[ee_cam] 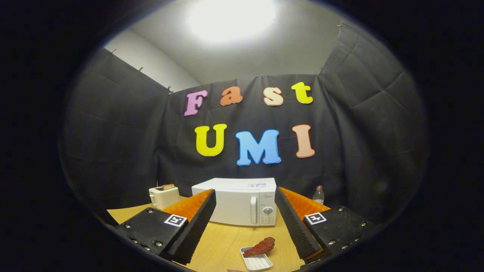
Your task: Open the microwave, put the food inside, and close the microwave door.
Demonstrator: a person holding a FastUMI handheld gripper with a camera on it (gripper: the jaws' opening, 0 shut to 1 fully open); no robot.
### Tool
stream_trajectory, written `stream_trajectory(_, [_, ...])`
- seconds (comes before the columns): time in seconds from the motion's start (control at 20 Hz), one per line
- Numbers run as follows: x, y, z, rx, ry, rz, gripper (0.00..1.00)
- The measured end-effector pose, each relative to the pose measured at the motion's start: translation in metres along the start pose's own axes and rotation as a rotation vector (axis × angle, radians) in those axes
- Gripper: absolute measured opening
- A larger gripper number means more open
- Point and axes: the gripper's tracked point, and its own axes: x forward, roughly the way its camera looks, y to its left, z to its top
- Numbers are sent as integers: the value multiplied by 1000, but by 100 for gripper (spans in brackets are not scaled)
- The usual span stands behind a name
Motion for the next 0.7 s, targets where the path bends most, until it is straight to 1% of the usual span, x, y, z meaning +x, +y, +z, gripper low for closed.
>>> stream_trajectory(0.15, [12,10,-13,-7,11,26,98])
stream_trajectory(0.25, [24,8,-21,-14,9,16,98])
stream_trajectory(0.35, [38,9,-21,20,-38,4,98])
stream_trajectory(0.45, [54,10,-39,56,-29,7,98])
stream_trajectory(0.55, [73,6,-48,49,-28,-11,98])
stream_trajectory(0.7, [108,-3,-63,-15,-40,-71,98])
